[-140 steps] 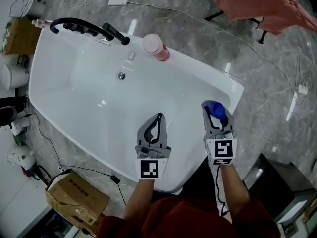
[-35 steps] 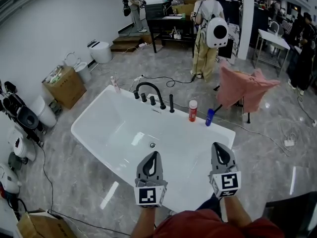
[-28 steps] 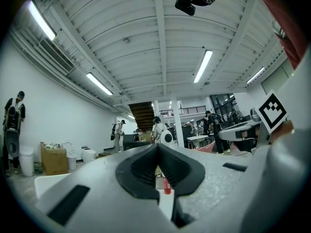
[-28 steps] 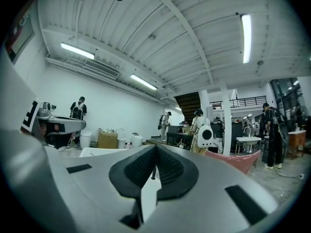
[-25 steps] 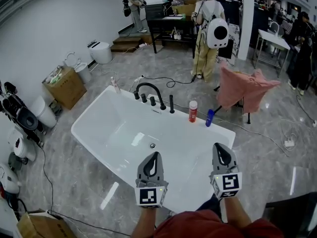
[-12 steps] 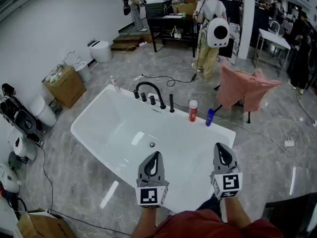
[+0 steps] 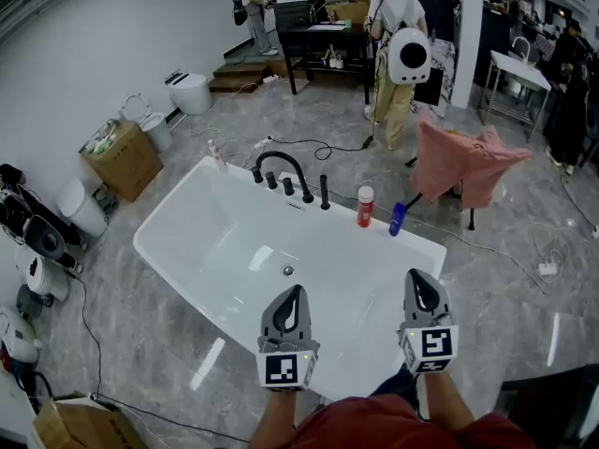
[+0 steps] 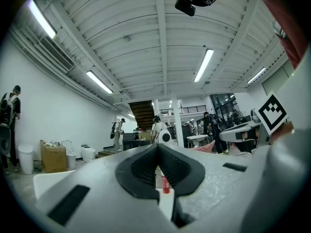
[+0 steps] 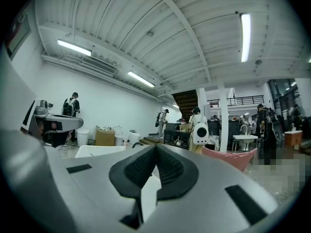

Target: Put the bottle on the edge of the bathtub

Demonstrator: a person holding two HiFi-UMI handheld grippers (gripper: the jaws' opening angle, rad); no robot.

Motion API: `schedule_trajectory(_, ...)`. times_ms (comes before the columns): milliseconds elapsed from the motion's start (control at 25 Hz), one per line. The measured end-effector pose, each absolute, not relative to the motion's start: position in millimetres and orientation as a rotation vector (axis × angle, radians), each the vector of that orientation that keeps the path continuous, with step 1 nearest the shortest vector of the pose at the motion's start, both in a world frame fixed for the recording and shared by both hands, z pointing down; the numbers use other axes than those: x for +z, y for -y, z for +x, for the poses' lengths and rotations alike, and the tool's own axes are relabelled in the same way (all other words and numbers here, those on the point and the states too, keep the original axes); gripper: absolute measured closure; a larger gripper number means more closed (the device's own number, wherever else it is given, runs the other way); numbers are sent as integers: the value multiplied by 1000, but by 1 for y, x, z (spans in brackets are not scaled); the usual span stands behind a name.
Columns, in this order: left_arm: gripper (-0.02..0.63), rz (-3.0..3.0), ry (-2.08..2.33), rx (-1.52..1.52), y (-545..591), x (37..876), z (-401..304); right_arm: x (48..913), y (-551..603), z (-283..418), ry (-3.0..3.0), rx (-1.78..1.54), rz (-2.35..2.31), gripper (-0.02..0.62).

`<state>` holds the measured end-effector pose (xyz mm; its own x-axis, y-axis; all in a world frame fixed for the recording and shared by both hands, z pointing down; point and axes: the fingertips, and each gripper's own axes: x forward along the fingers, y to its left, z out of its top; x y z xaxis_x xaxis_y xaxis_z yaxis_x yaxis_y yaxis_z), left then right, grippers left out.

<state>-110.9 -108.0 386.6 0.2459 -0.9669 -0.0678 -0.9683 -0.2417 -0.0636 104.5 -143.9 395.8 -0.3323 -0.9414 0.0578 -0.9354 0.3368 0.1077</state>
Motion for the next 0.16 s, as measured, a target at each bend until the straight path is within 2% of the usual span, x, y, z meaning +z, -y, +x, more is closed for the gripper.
schedule_trajectory(160,601,-2406,-1853,41,112,382,-105,398,148,108,2474,-81,1750,597)
